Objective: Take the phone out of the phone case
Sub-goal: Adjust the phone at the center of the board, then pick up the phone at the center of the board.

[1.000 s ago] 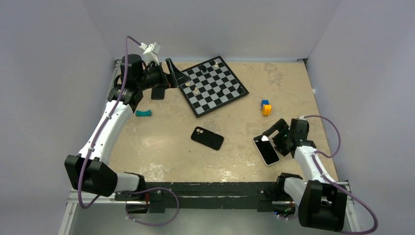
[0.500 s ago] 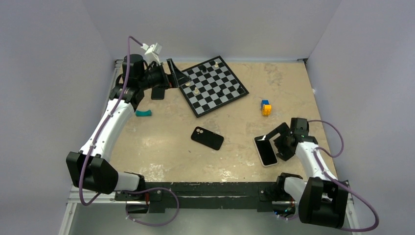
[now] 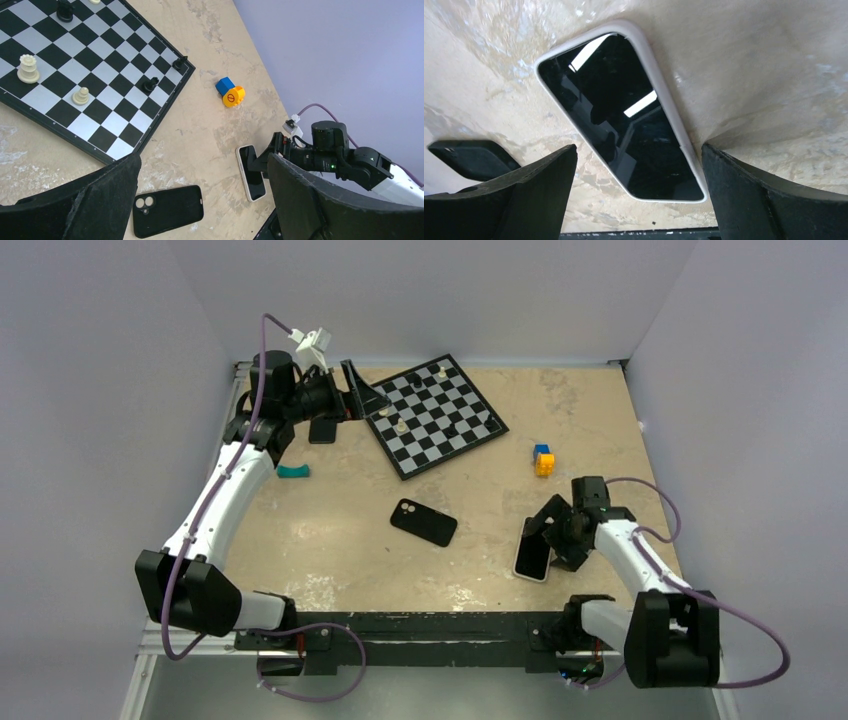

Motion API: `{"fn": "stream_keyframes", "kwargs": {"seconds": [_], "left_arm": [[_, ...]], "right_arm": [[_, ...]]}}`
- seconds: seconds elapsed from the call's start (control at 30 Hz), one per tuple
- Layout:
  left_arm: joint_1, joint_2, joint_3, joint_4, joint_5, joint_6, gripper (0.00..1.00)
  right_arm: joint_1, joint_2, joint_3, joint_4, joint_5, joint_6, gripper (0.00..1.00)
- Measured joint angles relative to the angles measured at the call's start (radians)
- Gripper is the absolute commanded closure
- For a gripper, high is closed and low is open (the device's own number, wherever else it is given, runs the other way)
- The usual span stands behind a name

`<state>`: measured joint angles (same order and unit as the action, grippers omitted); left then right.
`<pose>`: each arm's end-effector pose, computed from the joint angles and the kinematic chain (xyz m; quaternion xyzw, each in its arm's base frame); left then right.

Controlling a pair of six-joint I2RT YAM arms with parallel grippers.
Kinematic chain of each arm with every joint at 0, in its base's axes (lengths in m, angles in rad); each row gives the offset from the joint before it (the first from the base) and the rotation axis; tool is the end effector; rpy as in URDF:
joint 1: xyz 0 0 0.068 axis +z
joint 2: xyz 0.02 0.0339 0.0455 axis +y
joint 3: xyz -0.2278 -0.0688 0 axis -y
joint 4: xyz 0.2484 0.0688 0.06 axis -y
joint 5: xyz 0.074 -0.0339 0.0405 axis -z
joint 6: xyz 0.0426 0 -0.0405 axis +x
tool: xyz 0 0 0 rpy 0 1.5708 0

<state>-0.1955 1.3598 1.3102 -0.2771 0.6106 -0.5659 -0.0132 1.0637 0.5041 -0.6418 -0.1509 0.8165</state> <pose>0.3155 -0.0874 0.3489 0.0294 0.7941 -0.4333 0.4252 0.1937 0.0038 0.1233 0.3824 0.9026 0.1398 0.1396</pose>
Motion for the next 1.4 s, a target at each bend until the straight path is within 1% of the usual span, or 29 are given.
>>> {"fn": "stream_keyframes", "kwargs": {"seconds": [0.2,0.33,0.57,0.7,0.83,0.9,0.93,0.97,1.0,1.03,1.1,1.3,1.4], "left_arm": [[0.000,0.000,0.000,0.000,0.000,0.000,0.00],[0.000,0.000,0.000,0.000,0.000,0.000,0.00],[0.000,0.000,0.000,0.000,0.003,0.000,0.00],[0.000,0.000,0.000,0.000,0.003,0.001,0.00],[0.000,0.000,0.000,0.000,0.003,0.001,0.00],[0.000,0.000,0.000,0.000,0.003,0.001,0.00],[0.001,0.000,0.000,0.000,0.003,0.001,0.00],[0.002,-0.001,0.000,0.000,0.003,0.002,0.00],[0.005,-0.001,0.000,0.000,0.003,0.002,0.00],[0.006,0.000,0.000,0.000,0.003,0.002,0.00],[0.013,-0.001,0.000,0.000,0.003,0.002,0.00],[0.023,-0.001,-0.002,0.003,0.003,0.000,0.00],[0.023,-0.024,-0.061,0.082,-0.005,-0.020,0.00]], "right_arm": [[0.126,0.135,0.077,-0.006,0.039,-0.015,0.02],[0.187,0.222,0.132,-0.032,0.079,-0.026,0.02],[0.237,0.336,0.205,-0.088,0.111,-0.069,0.07],[0.251,0.430,0.270,-0.141,0.116,-0.110,0.08],[0.254,0.536,0.344,-0.205,0.112,-0.145,0.14],[0.252,0.574,0.375,-0.229,0.101,-0.164,0.23],[0.252,0.588,0.387,-0.236,0.098,-0.174,0.29],[0.253,0.602,0.400,-0.246,0.094,-0.187,0.37],[0.252,0.613,0.410,-0.254,0.090,-0.198,0.49],[0.251,0.619,0.418,-0.264,0.088,-0.210,0.70],[0.251,0.616,0.420,-0.269,0.087,-0.231,1.00],[0.255,0.539,0.370,-0.216,0.079,-0.253,1.00],[0.255,0.441,0.340,-0.169,0.053,-0.254,1.00]]}}
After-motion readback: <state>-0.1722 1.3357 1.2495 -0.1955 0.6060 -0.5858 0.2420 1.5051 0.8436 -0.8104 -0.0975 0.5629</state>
